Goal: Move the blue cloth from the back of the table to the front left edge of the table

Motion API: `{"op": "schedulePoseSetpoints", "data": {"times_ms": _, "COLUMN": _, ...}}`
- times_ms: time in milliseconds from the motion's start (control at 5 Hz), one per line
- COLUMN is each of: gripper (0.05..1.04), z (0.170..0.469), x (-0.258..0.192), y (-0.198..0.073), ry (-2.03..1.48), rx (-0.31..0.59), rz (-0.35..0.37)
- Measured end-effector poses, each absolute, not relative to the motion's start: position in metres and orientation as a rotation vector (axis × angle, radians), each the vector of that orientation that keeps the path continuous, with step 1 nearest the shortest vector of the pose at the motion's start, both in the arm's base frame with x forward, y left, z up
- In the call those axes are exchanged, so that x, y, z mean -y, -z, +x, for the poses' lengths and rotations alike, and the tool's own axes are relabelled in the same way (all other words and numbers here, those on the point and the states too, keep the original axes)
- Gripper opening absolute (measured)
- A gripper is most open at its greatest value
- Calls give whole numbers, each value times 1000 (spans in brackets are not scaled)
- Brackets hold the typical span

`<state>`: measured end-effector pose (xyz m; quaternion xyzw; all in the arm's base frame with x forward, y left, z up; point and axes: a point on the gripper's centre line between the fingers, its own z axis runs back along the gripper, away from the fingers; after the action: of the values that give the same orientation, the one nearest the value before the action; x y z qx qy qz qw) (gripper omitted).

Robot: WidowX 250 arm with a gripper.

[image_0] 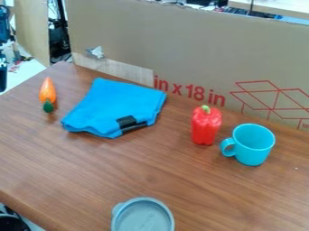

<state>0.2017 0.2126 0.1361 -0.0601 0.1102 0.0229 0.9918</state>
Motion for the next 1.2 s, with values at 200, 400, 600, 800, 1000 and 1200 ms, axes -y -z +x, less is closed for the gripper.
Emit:
{"op": "schedulePoseSetpoints", "data": {"times_ms": 200, "gripper": 1000, "z": 201, "x": -211, "y": -126, "ry": -47, "rx": -243, "rz": -149}}
{"op": "schedulePoseSetpoints", "data": {"times_ms": 400, "gripper": 1000, "z": 226, "x": -192, "y": -123, "ry": -43, "rx": -114, "rz": -241}}
{"op": "schedulePoseSetpoints", "data": {"times_ms": 600, "gripper": 1000, "z": 257, "x": -168, "y": -121, "ry": -59, "rx": -92, "rz": -251}}
{"op": "schedulePoseSetpoints", "data": {"times_ms": 800, "gripper": 1000, "z": 292, "x": -158, "y": -102, "ry": -100, "rx": -137, "rz": -229}}
{"op": "schedulePoseSetpoints", "data": {"times_ms": 1000, "gripper": 1000, "z": 322, "x": -153, "y": -98, "ry": -136, "rx": -72, "rz": -151}}
{"op": "schedulePoseSetpoints", "data": {"times_ms": 1200, "gripper": 1000, "z": 346, "x": -150, "y": -86, "ry": -159, "rx": -69, "rz": -136}}
